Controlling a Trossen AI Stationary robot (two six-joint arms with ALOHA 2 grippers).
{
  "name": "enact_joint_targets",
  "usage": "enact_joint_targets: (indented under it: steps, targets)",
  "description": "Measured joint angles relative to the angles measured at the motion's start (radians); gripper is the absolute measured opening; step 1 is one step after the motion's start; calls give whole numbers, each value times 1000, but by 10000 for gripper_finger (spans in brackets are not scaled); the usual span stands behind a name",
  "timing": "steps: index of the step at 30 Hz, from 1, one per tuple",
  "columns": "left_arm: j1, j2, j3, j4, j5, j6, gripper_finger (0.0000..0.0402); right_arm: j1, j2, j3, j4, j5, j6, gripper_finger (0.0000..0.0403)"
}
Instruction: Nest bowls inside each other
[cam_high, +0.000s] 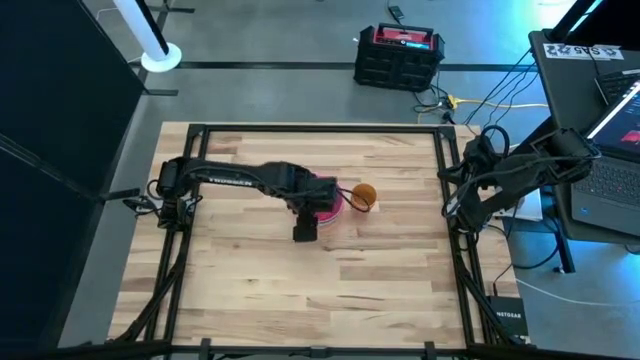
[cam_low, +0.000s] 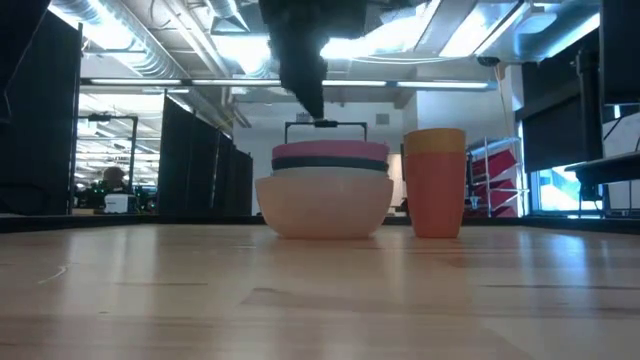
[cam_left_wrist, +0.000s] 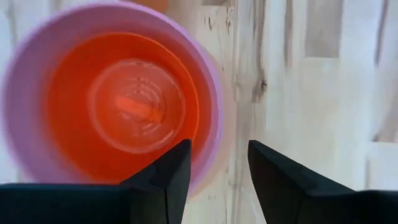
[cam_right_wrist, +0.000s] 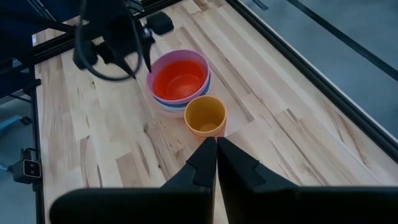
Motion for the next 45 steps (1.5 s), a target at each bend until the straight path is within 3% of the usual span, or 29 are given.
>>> enact_joint_targets:
  steps: [11, 13, 16, 24, 41, 45]
  targets:
    - [-78, -103, 162, -109, -41, -9, 7, 0, 0, 0, 1, 2, 8, 0]
    - [-105, -166, 140, -85, -52, -31, 1, 0, 0, 0, 3, 7, 11, 0]
    - [-153, -310, -14, 71, -55, -76, 0, 0, 0, 0, 21, 18, 10, 0]
    - [-201, -774, -639, 566, -105, -267, 0, 0, 0, -4, 68, 62, 10, 0]
    - [-234, -1495, -1390, 1217, -232, -258, 0, -1, 29, -4, 246, 274, 11, 0]
    - [-235, -1602, -1484, 1242, -236, -236, 0, -1, 41, -4, 268, 304, 7, 0]
